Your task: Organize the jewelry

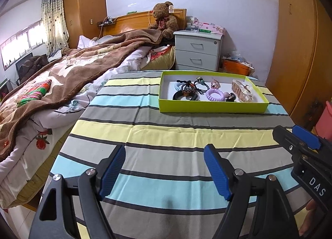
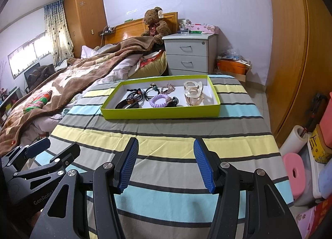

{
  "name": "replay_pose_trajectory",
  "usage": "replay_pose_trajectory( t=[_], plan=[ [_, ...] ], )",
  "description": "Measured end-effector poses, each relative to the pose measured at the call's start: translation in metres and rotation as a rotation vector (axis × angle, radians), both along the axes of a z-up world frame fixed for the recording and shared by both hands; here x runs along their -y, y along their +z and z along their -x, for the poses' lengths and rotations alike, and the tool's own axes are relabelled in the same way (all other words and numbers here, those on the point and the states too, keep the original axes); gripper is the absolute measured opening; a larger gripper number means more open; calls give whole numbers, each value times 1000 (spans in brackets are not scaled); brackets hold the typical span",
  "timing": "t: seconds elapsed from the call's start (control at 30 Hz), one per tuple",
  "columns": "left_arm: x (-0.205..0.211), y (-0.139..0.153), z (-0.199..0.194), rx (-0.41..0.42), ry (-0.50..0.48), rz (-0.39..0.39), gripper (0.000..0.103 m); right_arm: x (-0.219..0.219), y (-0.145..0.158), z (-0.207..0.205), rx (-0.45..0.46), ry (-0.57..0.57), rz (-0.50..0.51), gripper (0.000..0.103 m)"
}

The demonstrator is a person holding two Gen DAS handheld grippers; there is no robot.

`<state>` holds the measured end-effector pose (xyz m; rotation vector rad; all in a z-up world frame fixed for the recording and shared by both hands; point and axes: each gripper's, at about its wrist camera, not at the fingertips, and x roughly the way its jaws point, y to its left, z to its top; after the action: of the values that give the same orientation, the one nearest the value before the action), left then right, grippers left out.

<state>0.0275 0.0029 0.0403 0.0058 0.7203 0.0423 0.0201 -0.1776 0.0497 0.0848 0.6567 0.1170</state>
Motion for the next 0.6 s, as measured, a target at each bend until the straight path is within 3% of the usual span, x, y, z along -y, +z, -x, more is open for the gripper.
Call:
replay_pose_trajectory(
  t=[0.6],
  plan=[
    [-2, 0, -1, 3, 10, 4, 80, 0, -1, 0, -2, -1, 1, 56]
  ],
)
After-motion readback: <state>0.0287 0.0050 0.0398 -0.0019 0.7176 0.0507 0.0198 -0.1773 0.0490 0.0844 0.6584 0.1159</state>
